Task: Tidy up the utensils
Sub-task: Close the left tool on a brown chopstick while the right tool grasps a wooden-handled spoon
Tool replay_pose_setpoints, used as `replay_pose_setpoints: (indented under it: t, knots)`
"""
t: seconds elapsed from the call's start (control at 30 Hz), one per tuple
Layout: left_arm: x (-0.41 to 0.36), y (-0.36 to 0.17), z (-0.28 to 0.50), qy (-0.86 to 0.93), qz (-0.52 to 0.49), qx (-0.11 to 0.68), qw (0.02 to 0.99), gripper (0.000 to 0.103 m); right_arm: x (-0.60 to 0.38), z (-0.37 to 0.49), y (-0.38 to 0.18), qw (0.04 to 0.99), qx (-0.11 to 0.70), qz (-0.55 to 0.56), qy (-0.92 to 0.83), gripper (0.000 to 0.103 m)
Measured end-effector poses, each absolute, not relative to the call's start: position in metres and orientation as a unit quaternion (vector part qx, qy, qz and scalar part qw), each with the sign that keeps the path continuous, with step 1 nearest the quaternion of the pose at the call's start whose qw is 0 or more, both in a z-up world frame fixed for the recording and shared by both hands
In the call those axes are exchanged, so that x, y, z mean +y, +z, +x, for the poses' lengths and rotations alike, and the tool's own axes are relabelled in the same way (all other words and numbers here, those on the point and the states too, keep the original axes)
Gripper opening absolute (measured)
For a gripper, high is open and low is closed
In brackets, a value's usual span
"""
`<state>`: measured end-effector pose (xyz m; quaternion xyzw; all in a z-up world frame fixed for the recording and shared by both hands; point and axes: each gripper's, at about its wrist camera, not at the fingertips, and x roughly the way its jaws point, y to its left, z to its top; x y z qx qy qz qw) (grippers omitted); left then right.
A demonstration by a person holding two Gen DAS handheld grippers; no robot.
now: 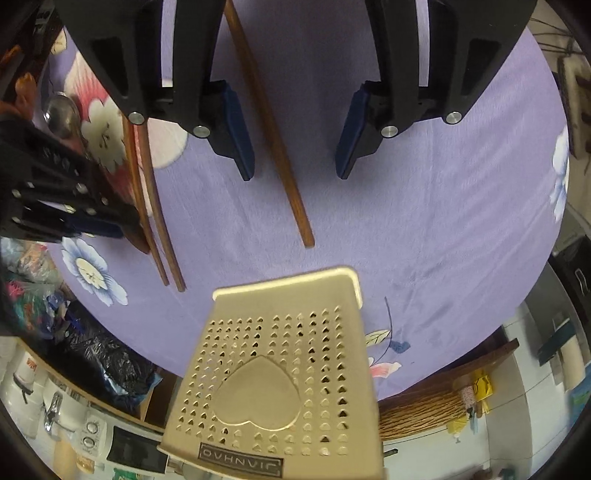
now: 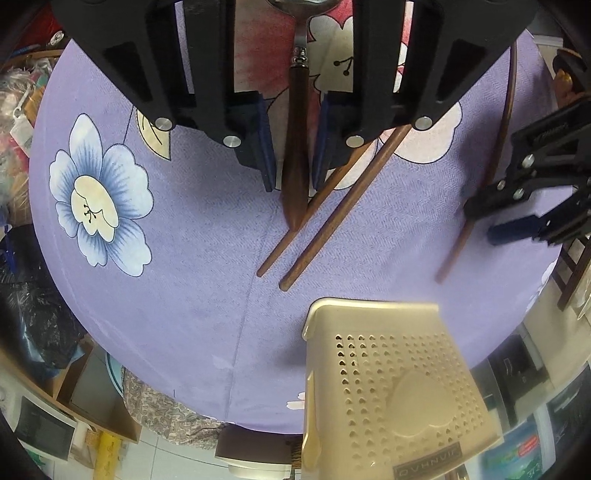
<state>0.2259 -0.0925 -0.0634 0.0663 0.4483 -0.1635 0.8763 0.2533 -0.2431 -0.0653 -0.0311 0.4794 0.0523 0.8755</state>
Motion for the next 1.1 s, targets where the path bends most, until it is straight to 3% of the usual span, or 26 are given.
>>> replay_pose_setpoints:
  t: [0.03,0.2,0.6,1.1]
  knots:
    - [-0.096,-0.063,0.230,-0.160,0.075,0.449,0.876,0.033,-0.242,0.252,-0.065,0.876,0.479,-0.031,0.051,0.021]
    - [-0.113,-0.063,0.245,-0.158,0.094,0.454,0.872,0.011,-0.240,0.251,-0.066,0.876,0.478,-0.032,0.047,0.019]
    - [-0.109,-0.050,0.241,-0.169,0.081,0.428,0.884,0.009,-0.253,0.242,-0.060,0.887,0.458,-0.001,0.065,0.016]
    - [-0.043,0.073,0.165,-0.220,-0.004,0.267,0.938,0.009,-0.312,0.172,0.027,0.925,0.356,0.084,0.098,0.016]
